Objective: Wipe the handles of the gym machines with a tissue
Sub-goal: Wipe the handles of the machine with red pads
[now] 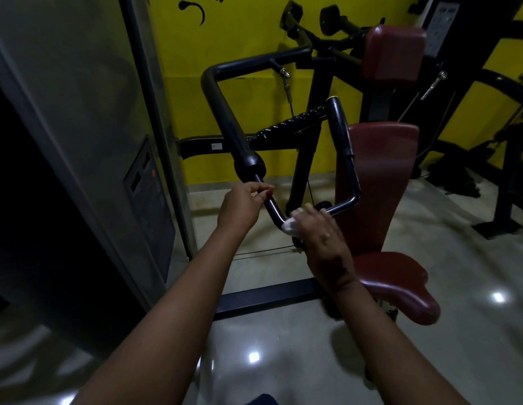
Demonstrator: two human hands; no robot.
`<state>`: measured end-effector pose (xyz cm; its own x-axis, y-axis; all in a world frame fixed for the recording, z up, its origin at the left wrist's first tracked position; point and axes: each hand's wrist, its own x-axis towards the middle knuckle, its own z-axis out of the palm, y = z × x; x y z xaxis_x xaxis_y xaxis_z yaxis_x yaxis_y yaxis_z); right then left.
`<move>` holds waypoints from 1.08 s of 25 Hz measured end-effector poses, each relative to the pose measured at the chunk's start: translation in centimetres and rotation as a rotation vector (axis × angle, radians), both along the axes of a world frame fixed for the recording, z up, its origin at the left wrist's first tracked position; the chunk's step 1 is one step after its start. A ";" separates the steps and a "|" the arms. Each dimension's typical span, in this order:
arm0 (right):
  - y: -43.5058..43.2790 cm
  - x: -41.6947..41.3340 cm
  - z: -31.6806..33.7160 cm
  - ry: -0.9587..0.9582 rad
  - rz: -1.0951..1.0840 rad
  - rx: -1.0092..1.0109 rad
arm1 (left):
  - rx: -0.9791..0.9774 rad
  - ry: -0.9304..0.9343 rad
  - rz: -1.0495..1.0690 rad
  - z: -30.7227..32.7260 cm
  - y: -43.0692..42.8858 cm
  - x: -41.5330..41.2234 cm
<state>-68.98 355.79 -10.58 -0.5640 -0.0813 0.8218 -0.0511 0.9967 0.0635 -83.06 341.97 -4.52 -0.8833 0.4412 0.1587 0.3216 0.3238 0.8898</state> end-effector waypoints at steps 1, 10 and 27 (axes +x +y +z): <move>0.1 -0.1 0.6 0.010 -0.059 -0.119 | -0.022 0.035 0.009 -0.2 0.0 0.3; -1.4 -0.9 3.3 -0.121 0.016 -0.108 | -0.289 0.235 0.085 0.5 0.4 0.9; -9.7 -2.8 2.9 0.559 -0.028 -1.994 | -0.245 0.242 -0.232 1.9 -0.3 2.1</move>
<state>-71.80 346.14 -7.66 -0.2619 0.9437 -0.2019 -0.4007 -0.2967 -0.8669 -81.00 341.66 -2.63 -0.7060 0.6748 0.2151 0.6013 0.4106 0.6855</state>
